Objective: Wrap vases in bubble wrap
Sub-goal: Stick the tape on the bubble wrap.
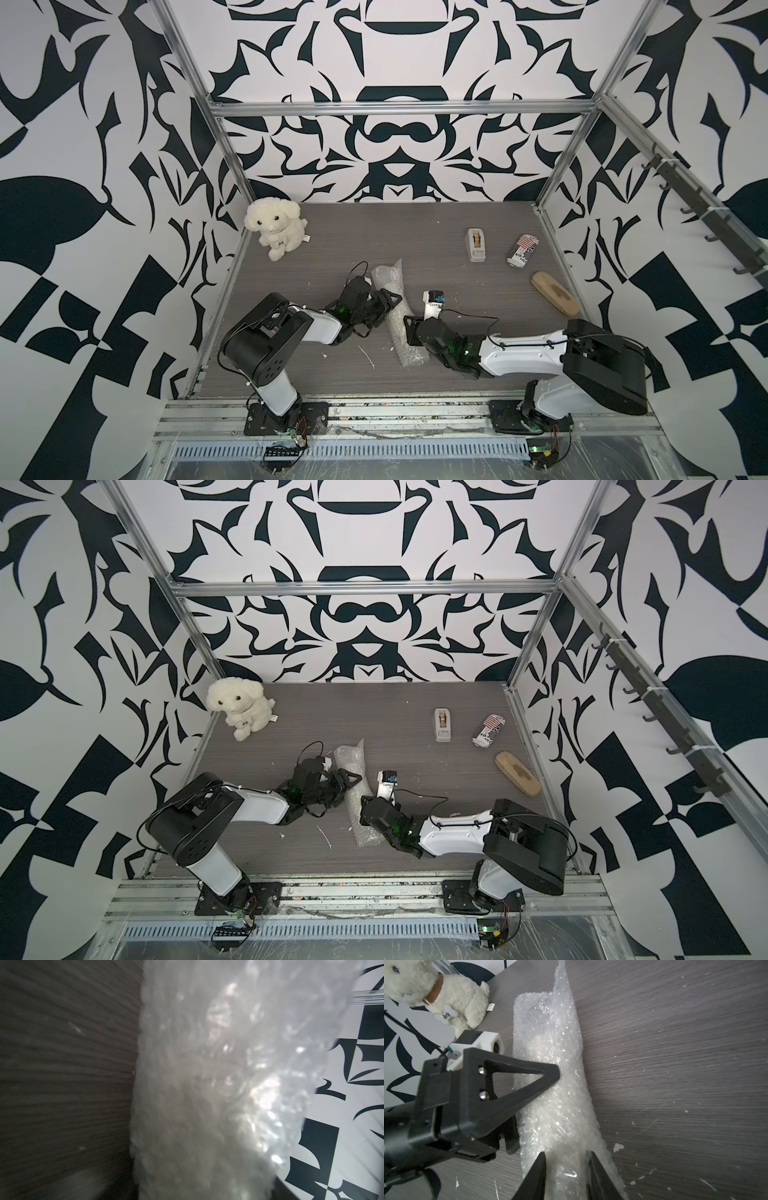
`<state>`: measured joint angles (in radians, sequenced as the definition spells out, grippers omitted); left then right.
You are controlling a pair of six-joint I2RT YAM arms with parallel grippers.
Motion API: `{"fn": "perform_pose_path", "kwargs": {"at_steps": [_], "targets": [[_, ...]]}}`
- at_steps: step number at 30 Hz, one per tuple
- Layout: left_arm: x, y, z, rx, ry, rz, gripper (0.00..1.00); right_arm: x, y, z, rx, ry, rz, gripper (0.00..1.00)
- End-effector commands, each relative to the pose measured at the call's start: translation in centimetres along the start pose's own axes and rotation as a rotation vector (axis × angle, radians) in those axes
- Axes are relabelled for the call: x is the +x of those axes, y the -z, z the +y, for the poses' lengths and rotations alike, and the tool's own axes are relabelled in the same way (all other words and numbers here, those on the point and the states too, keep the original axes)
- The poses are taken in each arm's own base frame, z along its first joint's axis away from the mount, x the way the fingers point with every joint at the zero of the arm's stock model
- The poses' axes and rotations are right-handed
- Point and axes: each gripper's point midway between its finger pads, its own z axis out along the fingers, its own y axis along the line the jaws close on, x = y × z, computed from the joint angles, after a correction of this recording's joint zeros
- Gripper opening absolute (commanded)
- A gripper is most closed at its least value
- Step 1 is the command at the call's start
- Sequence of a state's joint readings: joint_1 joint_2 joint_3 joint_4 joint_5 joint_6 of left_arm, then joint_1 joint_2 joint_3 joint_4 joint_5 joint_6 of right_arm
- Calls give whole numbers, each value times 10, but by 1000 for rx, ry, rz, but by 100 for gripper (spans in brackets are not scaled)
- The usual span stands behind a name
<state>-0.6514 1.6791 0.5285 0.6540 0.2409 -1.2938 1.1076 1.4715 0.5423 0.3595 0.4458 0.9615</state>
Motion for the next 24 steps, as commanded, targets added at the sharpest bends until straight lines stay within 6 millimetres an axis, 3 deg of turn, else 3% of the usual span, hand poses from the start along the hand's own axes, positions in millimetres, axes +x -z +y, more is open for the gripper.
{"fn": "perform_pose_path", "kwargs": {"at_steps": [1, 10, 12, 13, 19, 24], "targets": [[3, -3, 27, -68, 52, -3, 43, 28, 0, -19, 82, 167, 143, 37], [5, -4, 34, -69, 67, -4, 42, 52, -4, -43, 97, 271, 188, 44], [5, -4, 35, -72, 65, -6, 42, 54, -4, -49, 86, 254, 166, 61], [5, -5, 36, -73, 64, -5, 42, 55, -4, -52, 88, 251, 159, 86], [5, -6, 39, -81, 67, -11, 42, 60, -9, -42, 30, 264, 170, 88], [5, -7, 40, -89, 63, -11, 41, 35, 1, -18, -33, 235, 93, 89]]}}
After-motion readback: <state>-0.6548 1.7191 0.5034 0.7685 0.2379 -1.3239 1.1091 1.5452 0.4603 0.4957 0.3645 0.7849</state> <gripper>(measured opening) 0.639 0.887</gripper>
